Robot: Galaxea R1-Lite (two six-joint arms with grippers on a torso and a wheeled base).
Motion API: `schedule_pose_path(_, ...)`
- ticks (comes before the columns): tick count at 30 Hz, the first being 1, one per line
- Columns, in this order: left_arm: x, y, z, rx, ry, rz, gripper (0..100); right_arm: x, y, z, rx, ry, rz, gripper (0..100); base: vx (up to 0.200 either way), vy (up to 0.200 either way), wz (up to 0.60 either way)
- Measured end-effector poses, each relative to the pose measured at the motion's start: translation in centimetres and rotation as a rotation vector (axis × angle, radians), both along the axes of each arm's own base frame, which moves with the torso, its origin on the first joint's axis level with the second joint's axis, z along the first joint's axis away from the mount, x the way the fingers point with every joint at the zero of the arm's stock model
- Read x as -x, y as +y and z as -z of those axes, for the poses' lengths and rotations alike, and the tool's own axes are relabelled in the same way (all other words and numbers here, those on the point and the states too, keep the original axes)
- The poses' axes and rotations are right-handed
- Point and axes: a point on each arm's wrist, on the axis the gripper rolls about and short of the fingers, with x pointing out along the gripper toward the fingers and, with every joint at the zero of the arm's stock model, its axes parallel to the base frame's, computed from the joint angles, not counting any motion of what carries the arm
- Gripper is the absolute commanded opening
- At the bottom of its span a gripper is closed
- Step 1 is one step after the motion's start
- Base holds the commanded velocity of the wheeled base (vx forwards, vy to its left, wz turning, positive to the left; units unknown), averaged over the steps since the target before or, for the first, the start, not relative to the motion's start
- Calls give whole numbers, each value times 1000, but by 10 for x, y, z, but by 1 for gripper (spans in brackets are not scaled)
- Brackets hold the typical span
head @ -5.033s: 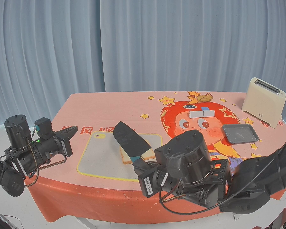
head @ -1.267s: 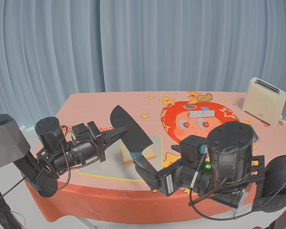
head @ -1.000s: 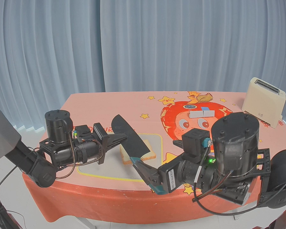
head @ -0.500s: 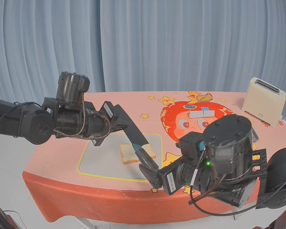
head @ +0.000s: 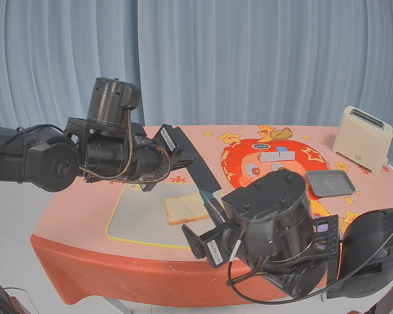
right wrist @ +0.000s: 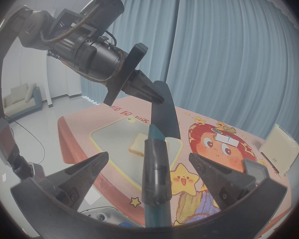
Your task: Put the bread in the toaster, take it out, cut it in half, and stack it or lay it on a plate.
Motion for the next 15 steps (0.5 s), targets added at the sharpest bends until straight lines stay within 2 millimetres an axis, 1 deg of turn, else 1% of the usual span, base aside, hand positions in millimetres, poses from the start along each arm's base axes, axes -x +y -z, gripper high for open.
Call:
schedule_pose_path(5,-1,-1,1,-2,2,1,0,0,4,4,29,-19,37,100,0,0,0)
schedule_pose_path(8,-1,-1,2,-3,3,1,0,4,5,9,72,-4,33,100,0,0,0)
schedule_pose_path(12,-2,-1,2,-4,3,-1,0,9,9,11,90,-17,42,100,0,0,0)
schedule_pose_path(15,-2,-1,2,-4,4,-1,0,10,11,10,92,-27,50,100,0,0,0)
